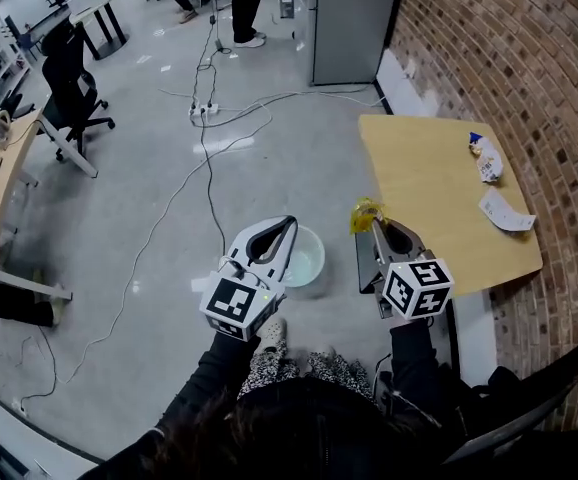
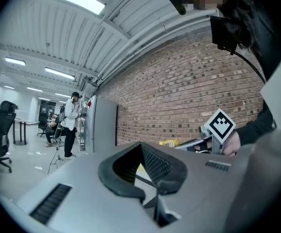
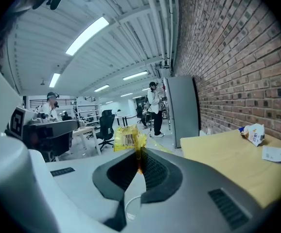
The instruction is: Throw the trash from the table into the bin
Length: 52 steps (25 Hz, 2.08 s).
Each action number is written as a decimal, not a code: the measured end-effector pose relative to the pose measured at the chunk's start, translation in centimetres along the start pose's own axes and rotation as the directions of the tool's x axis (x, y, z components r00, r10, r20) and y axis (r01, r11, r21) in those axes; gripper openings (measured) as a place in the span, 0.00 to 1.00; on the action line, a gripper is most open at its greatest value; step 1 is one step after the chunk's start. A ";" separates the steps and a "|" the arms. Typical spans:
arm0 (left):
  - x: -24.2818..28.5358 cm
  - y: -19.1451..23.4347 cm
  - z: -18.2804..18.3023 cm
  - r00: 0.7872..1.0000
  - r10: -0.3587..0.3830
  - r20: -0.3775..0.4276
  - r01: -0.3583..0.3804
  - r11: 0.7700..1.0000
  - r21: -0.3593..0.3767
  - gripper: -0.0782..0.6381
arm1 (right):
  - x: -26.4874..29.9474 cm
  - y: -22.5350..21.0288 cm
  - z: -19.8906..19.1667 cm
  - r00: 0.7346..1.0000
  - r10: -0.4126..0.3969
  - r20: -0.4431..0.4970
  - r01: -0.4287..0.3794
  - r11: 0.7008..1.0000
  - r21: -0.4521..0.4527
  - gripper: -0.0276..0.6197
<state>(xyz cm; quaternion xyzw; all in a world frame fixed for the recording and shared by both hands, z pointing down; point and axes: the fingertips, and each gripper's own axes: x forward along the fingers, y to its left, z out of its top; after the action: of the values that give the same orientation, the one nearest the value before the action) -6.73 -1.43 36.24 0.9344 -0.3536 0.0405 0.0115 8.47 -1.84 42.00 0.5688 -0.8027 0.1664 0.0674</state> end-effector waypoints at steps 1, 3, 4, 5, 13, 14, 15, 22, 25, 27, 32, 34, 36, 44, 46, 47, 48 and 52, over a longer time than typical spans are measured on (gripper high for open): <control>-0.2 1.1 -0.7 1.000 0.001 -0.012 -0.002 1.000 -0.013 0.12 | 0.9 0.5 0.0 1.000 0.000 -0.004 0.000 1.000 -0.007 0.07; -0.7 3.1 -2.0 1.000 0.001 -0.032 -0.002 0.999 -0.037 0.12 | 2.8 1.8 -0.2 1.000 -0.001 -0.017 0.000 1.000 -0.028 0.07; -1.1 4.1 -2.4 1.000 0.003 -0.031 -0.004 0.999 -0.043 0.12 | 3.7 2.4 -0.2 1.000 0.000 -0.021 -0.001 0.999 -0.036 0.07; -1.3 5.1 -2.6 1.000 0.006 -0.025 -0.007 0.999 -0.044 0.12 | 4.6 3.1 -0.2 1.000 0.001 -0.022 -0.002 0.999 -0.041 0.07; -1.3 11.3 -3.3 0.999 -0.051 0.015 0.051 0.998 -0.030 0.12 | 10.5 6.6 0.4 1.000 0.006 0.003 -0.006 0.997 -0.071 0.07; -1.3 11.8 -3.4 0.998 -0.058 0.014 0.059 0.998 -0.022 0.12 | 11.1 6.8 0.4 1.000 0.007 0.011 -0.006 0.997 -0.074 0.07; -1.1 12.2 -3.6 0.998 -0.066 0.011 0.066 0.998 -0.012 0.12 | 11.5 7.1 0.5 1.000 0.006 0.018 -0.005 0.997 -0.079 0.07; 1.1 13.3 -7.9 0.987 -0.139 -0.076 0.138 0.990 -0.014 0.12 | 14.3 7.6 -1.5 1.000 0.027 -0.010 -0.027 0.996 -0.085 0.07; 2.3 13.3 -10.2 0.977 -0.173 -0.122 0.174 0.985 -0.008 0.12 | 15.4 7.3 -3.1 0.998 0.044 -0.033 -0.047 0.995 -0.084 0.07; 3.2 13.2 -11.7 0.969 -0.197 -0.147 0.199 0.980 0.002 0.12 | 16.1 7.1 -4.4 0.997 0.060 -0.044 -0.063 0.995 -0.072 0.07; 5.3 14.0 -14.3 0.973 -0.181 -0.144 0.181 0.983 -0.016 0.12 | 18.1 6.7 -8.0 0.988 0.116 -0.102 -0.124 0.990 -0.070 0.07; 5.9 14.3 -16.3 0.972 -0.170 -0.165 0.167 0.985 -0.034 0.12 | 19.0 6.4 -9.5 0.983 0.144 -0.117 -0.150 0.987 -0.051 0.07; 5.8 14.5 -18.7 0.965 -0.165 -0.205 0.159 0.986 -0.046 0.12 | 20.0 6.1 -11.3 0.976 0.168 -0.138 -0.172 0.985 -0.021 0.07; 4.8 14.6 -26.0 0.949 -0.112 -0.296 0.082 0.991 -0.110 0.12 | 22.5 3.8 -19.2 0.947 0.195 -0.254 -0.186 0.981 0.058 0.07; 5.0 14.7 -27.6 0.945 -0.099 -0.313 0.066 0.991 -0.115 0.12 | 23.1 3.2 -21.1 0.939 0.196 -0.284 -0.181 0.980 0.077 0.07; 5.2 14.7 -28.4 0.942 -0.097 -0.321 0.063 0.991 -0.115 0.12 | 23.4 2.9 -22.0 0.935 0.195 -0.297 -0.177 0.980 0.086 0.07; 5.5 14.5 -29.0 0.940 -0.098 -0.327 0.062 0.991 -0.116 0.12 | 23.6 2.5 -22.9 0.931 0.193 -0.308 -0.173 0.981 0.093 0.07; 6.1 14.0 -32.0 0.931 -0.117 -0.346 0.065 0.985 -0.157 0.12 | 24.6 2.3 -26.5 0.911 0.204 -0.359 -0.179 0.978 0.103 0.07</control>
<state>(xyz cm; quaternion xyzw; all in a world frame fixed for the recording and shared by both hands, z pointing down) -13.60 -14.38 68.51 0.9241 -0.3039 0.1820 0.1437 -4.29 -13.99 73.69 0.4480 -0.8216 0.3028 0.1805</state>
